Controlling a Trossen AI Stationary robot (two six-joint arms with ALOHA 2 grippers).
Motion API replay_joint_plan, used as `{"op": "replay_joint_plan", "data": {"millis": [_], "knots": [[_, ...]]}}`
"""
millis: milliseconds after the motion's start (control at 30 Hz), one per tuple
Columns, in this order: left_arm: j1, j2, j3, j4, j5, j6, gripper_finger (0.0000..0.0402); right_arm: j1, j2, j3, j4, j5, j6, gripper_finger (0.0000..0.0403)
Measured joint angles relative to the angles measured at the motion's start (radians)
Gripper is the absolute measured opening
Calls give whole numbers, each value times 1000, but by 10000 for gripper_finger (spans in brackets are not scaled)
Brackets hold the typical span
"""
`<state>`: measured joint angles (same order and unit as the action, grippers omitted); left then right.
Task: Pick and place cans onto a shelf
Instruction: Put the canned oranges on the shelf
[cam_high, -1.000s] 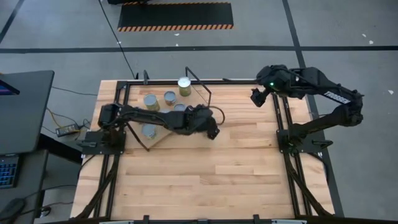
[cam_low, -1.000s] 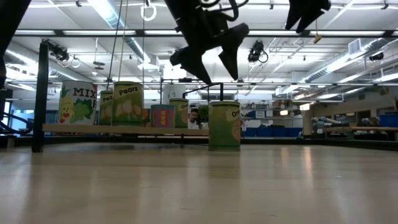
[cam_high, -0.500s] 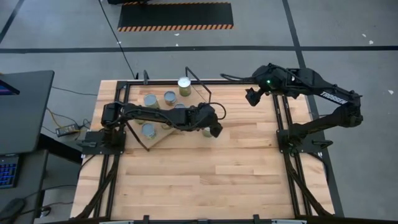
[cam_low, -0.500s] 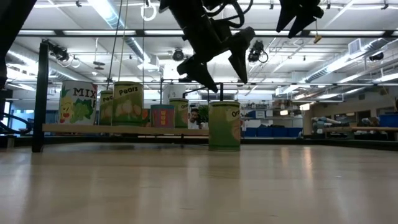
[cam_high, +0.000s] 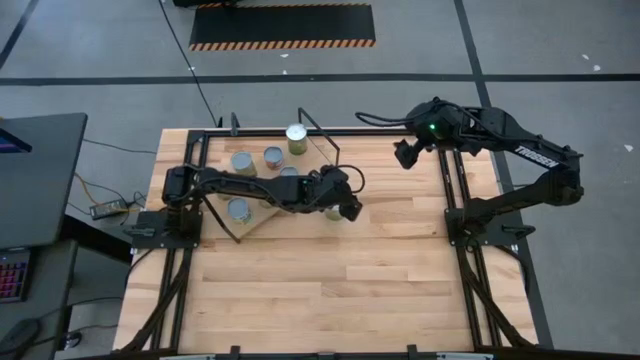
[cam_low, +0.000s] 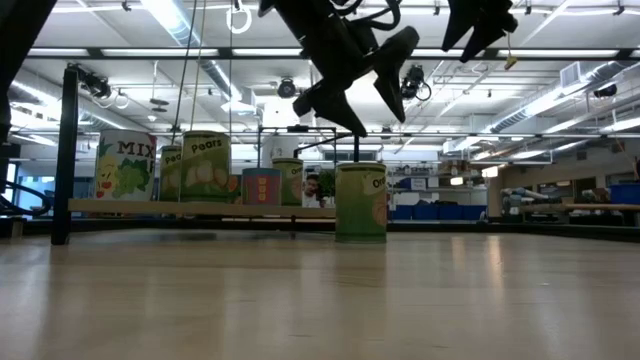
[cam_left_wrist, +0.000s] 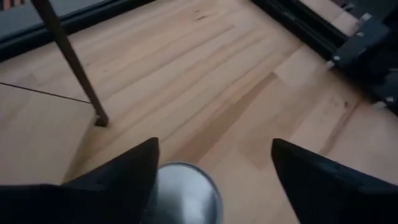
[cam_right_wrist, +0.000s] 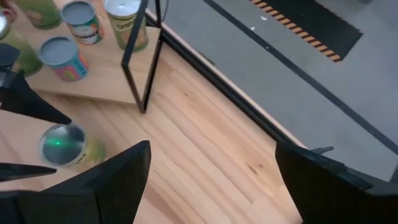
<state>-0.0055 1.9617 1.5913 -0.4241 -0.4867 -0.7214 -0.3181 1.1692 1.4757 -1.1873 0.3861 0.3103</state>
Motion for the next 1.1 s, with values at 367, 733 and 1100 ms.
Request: {"op": "replay_joint_plan", "data": {"millis": [367, 733, 1100], "knots": [[-5, 0, 0, 15, 66, -27, 279, -5, 0, 0, -1, -104, -26, 352], [11, 8, 1, -28, 63, -18, 391, -8, 0, 0, -1, -180, -26, 352], [0, 22, 2, -136, 30, -106, 390, -7, 0, 0, -2, -199, 8, 352]]}}
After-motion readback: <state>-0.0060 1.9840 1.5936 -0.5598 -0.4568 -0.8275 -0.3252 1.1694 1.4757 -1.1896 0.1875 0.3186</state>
